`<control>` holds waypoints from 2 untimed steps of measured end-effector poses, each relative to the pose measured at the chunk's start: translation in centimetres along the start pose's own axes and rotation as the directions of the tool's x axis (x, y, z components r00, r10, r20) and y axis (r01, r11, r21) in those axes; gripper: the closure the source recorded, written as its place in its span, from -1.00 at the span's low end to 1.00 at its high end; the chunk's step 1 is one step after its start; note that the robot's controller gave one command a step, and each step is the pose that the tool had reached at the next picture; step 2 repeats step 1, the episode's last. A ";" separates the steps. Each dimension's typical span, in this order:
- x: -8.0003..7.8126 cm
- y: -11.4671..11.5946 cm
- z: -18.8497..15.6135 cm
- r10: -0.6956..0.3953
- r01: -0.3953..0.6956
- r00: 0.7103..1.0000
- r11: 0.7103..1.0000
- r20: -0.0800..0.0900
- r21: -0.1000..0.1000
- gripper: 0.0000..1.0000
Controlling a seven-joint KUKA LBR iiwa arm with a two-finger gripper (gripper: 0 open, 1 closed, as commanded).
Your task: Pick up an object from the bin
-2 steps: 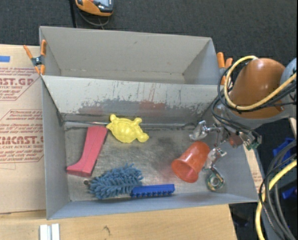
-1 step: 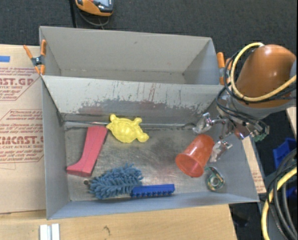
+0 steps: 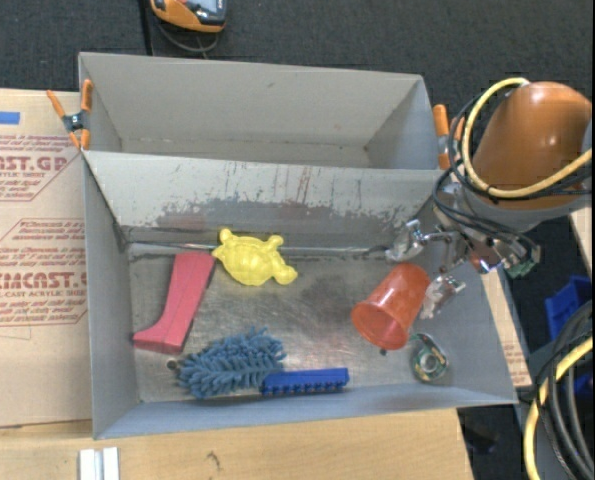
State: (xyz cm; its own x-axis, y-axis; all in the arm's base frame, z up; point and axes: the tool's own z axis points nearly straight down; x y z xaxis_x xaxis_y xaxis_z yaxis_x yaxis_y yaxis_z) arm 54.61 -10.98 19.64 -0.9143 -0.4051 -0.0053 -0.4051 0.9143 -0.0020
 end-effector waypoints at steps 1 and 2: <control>1.5 0.5 -1.4 -0.009 0.009 1.000 1.000 -0.004 -0.002 1.00; 1.5 0.5 -1.4 -0.009 0.009 1.000 1.000 -0.004 -0.002 1.00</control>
Offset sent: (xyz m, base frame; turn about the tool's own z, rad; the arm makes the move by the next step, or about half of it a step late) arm 0.0435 -0.0051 0.0661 -0.2420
